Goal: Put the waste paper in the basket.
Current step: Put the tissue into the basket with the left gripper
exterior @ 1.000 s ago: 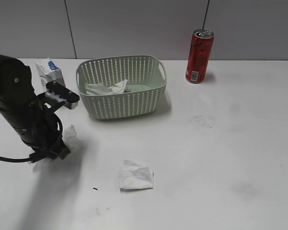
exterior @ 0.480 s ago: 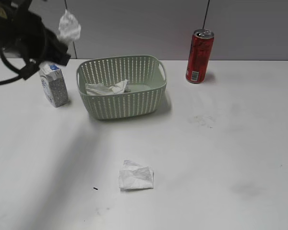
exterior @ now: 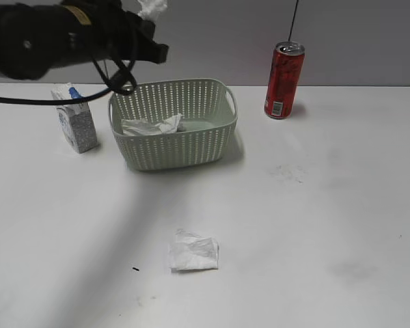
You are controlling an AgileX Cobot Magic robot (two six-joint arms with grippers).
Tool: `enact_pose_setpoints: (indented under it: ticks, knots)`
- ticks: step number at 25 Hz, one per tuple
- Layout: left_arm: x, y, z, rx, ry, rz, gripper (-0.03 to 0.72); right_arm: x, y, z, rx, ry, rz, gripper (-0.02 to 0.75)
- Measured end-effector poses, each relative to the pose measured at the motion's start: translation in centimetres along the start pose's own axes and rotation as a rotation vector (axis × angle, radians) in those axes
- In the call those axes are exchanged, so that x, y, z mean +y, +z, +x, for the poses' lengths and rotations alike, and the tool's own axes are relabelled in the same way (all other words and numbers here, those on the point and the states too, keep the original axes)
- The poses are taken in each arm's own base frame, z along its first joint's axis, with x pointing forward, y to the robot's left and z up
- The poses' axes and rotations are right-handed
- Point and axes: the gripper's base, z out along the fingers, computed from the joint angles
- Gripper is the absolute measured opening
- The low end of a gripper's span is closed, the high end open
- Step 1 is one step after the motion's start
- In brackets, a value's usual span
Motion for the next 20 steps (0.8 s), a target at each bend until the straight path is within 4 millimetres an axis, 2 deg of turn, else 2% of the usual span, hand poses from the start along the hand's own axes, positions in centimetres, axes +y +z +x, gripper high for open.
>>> enact_pose_setpoints:
  ticks: [2, 4, 5, 9, 10, 11, 14, 20]
  knots:
    - [-0.4, 1.5, 1.3, 0.025, 0.005, 0.004, 0.018, 0.0, 0.0, 0.0, 0.0, 0.0, 0.0, 0.589]
    - [-0.7, 2.7, 3.0, 0.088, 0.008, 0.015, 0.083, 0.0, 0.0, 0.0, 0.0, 0.0, 0.0, 0.589]
    - [-0.9, 3.2, 3.8, 0.127, 0.009, 0.024, 0.14, 0.0, 0.0, 0.0, 0.0, 0.0, 0.0, 0.589]
    - [-1.4, 4.0, 5.7, 0.274, 0.006, 0.07, 0.533, 0.0, 0.0, 0.0, 0.0, 0.0, 0.0, 0.589]
    - [-1.5, 4.0, 5.7, 0.299, 0.005, 0.081, 0.598, 0.0, 0.0, 0.0, 0.0, 0.0, 0.0, 0.589]
    - [-1.6, 4.0, 5.6, 0.327, 0.004, 0.095, 0.631, 0.0, 0.0, 0.0, 0.0, 0.0, 0.0, 0.589]
    - [-1.9, 3.6, 4.3, 0.388, 0.0, 0.137, 0.651, 0.0, 0.0, 0.0, 0.0, 0.0, 0.0, 0.589]
    - [-1.9, 1.3, -1.2, 0.526, 0.028, 0.25, 0.627, 0.0, 0.0, 0.0, 0.001, 0.0, 0.0, 0.589]
